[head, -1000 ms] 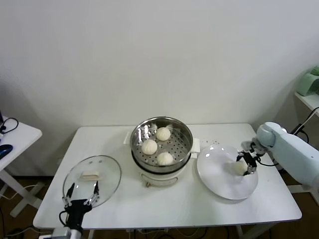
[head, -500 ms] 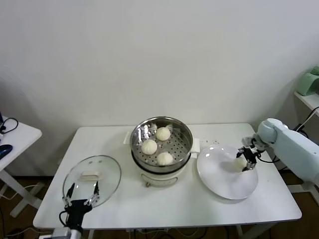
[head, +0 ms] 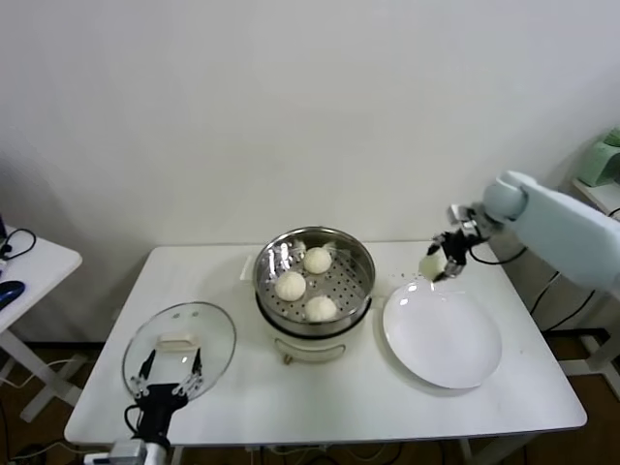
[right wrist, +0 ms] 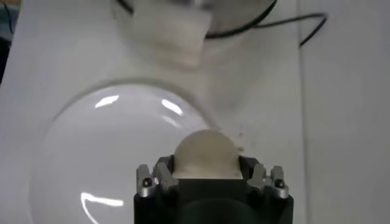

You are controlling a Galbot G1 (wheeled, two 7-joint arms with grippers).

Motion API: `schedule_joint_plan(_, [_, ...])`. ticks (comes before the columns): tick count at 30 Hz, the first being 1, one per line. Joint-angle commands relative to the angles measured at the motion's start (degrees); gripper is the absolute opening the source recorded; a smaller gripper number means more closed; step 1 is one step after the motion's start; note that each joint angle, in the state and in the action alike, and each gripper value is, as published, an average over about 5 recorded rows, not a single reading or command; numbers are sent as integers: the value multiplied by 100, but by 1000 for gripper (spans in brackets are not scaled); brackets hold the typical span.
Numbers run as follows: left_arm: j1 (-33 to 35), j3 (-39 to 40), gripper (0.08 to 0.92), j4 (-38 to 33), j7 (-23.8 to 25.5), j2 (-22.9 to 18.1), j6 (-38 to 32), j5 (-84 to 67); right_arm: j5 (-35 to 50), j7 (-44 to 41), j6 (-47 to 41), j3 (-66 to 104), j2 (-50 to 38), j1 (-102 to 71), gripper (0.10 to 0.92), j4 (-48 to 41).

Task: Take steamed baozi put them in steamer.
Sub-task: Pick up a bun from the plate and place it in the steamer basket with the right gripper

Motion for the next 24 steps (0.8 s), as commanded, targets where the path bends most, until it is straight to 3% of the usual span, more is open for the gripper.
schedule_joint_plan(1, [-25, 145, 823, -28, 9, 33, -37, 4, 3161, 29, -608, -2577, 1025, 2483, 689, 80])
schedule_joint_plan(8, [-59, 260, 823, -32, 17, 23, -61, -18, 3763, 184, -804, -3014, 1695, 2661, 692, 304])
schedule_joint_plan(24, [-117, 169, 823, -188, 7, -21, -16, 82, 3638, 628, -1048, -3099, 2435, 1625, 687, 596])
